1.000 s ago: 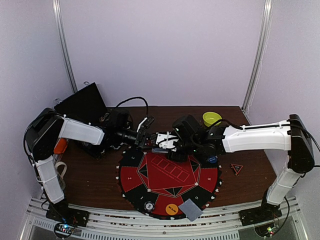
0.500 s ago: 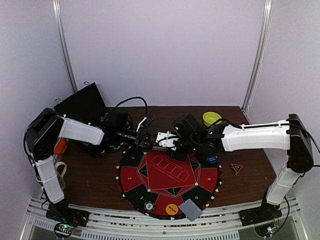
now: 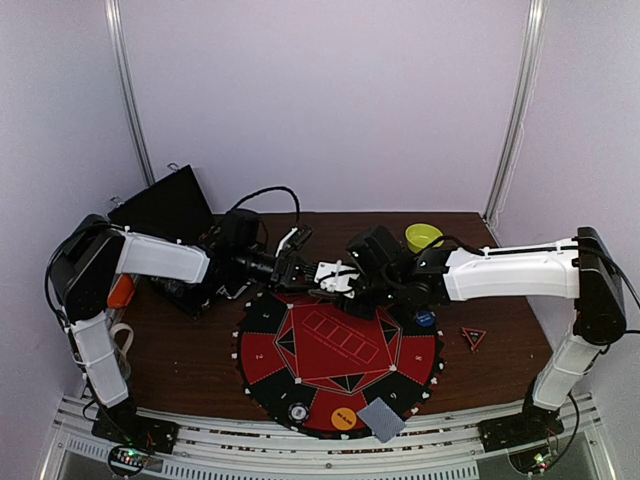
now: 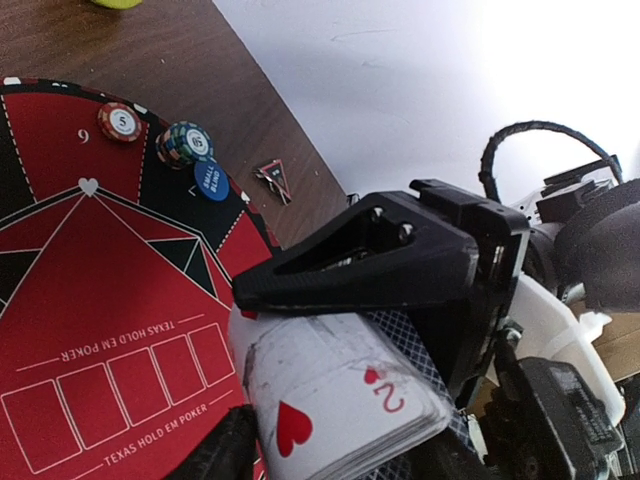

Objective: Distribute texas hold em gaming equipment
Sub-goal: Pass from the left arm to the right

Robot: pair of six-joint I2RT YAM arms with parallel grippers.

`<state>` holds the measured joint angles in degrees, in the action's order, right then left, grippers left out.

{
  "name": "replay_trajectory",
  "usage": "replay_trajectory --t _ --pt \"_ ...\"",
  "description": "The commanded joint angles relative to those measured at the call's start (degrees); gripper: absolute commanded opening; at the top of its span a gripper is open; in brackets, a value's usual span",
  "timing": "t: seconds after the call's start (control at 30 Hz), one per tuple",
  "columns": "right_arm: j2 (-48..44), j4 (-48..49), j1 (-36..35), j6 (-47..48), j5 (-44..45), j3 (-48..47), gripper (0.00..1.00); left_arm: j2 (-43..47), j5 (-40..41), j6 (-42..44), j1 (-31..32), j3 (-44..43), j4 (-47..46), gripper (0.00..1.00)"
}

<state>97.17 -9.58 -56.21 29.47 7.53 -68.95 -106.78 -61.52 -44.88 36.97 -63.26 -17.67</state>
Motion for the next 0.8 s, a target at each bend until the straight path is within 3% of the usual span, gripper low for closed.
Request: replay_trajectory --t 0.0,0.27,0.47,0.77 --pt "0.25 0.55 0.16 -1.15 0.54 0.74 0.45 1.0 -3.15 0.71 0.97 -2.59 -1.62 0.58" --pt "0.92 -0.25 0.15 -1.59 2.57 -0.03 0.45 0.37 -2.79 0.96 0.99 -3.34 -0.54 0.66" --pt "1.12 -0.43 0.14 -1.09 4.65 -0.64 0.46 0.19 0.87 11.36 1.15 -4.91 14.15 0.63" --pt "0.85 -0.34 0.15 -0.74 5.78 -0.62 0.46 0.47 2.65 18.09 -0.66 -5.91 22.23 0.6"
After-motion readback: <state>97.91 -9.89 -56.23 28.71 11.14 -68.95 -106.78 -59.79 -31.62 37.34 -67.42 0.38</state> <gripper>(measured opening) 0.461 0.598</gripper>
